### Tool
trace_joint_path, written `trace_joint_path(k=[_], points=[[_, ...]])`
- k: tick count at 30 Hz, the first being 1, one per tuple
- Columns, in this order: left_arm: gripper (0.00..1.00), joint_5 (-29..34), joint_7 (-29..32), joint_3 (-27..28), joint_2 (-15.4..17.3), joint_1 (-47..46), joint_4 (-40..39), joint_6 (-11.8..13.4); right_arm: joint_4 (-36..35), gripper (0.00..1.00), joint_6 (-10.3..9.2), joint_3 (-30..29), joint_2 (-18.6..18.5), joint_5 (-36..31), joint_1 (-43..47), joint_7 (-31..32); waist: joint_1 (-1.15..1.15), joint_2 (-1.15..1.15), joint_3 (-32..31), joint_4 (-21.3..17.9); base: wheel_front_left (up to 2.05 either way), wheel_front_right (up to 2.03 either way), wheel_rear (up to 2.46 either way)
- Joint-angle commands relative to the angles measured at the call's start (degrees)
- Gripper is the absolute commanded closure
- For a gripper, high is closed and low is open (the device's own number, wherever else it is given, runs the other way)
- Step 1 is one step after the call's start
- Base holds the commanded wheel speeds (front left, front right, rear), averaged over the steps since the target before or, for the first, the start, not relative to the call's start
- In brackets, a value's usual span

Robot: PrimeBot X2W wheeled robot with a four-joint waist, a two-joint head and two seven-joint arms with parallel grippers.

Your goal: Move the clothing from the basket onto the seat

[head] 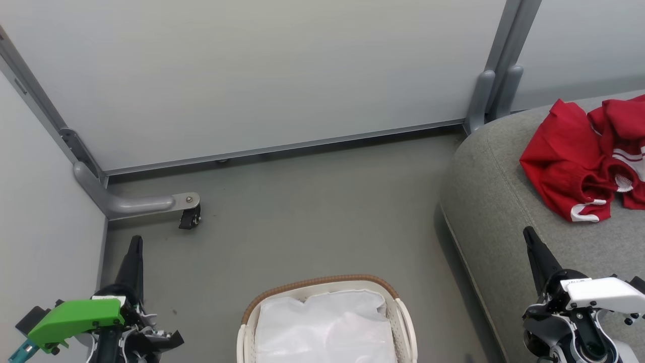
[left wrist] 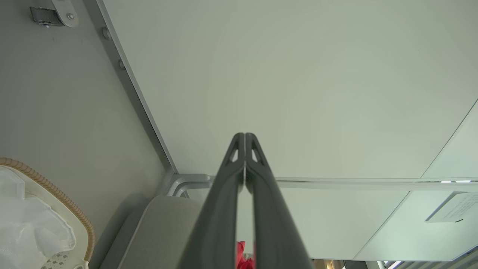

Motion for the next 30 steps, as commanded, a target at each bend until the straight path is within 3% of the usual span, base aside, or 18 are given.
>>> trace_joint_path(k=[1, 30], points=[[1.00, -0.72, 0.28, 0.28, 0.29, -0.77, -0.27, -0.37, -0.31, 1.00, -0.02, -0.18, -0.36, 0.81, -0.57, 0.22, 0.00, 0.00, 0.00, -0.02, 0.00, 0.00, 0.00], [1.00, -0.65, 0.26, 0.24, 0.28, -0.71, -0.23, -0.32, -0.29, 1.00, -0.01, -0.15, -0.35, 0.68, -0.55, 0.21, 0.00, 0.00, 0.00, -0.02, 0.00, 0.00, 0.00]])
